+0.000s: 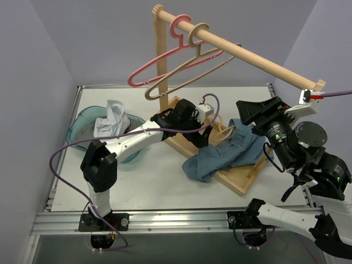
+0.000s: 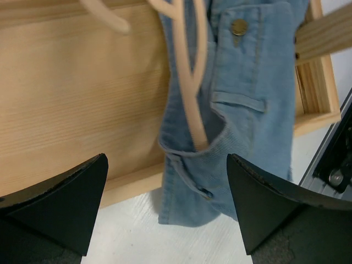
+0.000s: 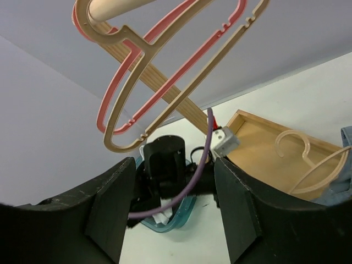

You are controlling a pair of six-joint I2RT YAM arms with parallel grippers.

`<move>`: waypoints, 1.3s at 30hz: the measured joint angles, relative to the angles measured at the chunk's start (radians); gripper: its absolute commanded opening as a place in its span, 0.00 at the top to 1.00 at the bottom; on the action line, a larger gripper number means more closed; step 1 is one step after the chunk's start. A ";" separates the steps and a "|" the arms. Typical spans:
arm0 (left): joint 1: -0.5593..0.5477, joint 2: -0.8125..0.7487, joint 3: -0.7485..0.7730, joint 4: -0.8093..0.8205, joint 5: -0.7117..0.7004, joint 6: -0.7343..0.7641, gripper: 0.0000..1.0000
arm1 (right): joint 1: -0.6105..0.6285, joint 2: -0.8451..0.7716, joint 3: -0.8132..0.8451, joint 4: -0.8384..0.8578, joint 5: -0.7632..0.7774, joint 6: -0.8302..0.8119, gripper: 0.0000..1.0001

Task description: Remove the skirt from the hanger

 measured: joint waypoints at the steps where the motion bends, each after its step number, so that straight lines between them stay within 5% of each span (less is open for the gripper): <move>1: 0.033 0.018 -0.011 0.025 0.040 -0.029 0.02 | 0.000 -0.020 -0.008 -0.007 -0.004 0.002 0.45; 10: 0.067 0.171 0.005 0.156 0.289 -0.173 0.00 | 0.000 -0.116 -0.033 -0.043 0.005 0.009 0.44; 13: 0.054 0.251 0.045 0.172 0.367 -0.206 0.12 | 0.000 -0.117 -0.044 -0.048 0.006 0.011 0.44; 16: 0.045 0.313 0.060 0.169 0.406 -0.227 0.34 | 0.000 -0.127 -0.061 -0.054 0.006 0.014 0.44; 17: 0.044 0.326 0.060 0.166 0.413 -0.234 0.45 | 0.000 -0.132 -0.066 -0.057 0.007 0.015 0.44; 19: 0.043 0.338 0.060 0.161 0.413 -0.248 0.83 | 0.000 -0.140 -0.070 -0.066 0.011 0.018 0.44; 21: 0.045 0.336 0.060 0.153 0.391 -0.262 0.97 | 0.000 -0.146 -0.070 -0.071 0.017 0.022 0.44; 30: 0.037 0.072 -0.069 0.084 0.224 -0.256 0.98 | 0.000 -0.143 -0.076 -0.093 0.007 0.002 0.44; 39: -0.024 -0.327 -0.007 -0.100 0.084 -0.188 0.98 | 0.000 -0.011 -0.076 -0.101 -0.157 -0.064 0.24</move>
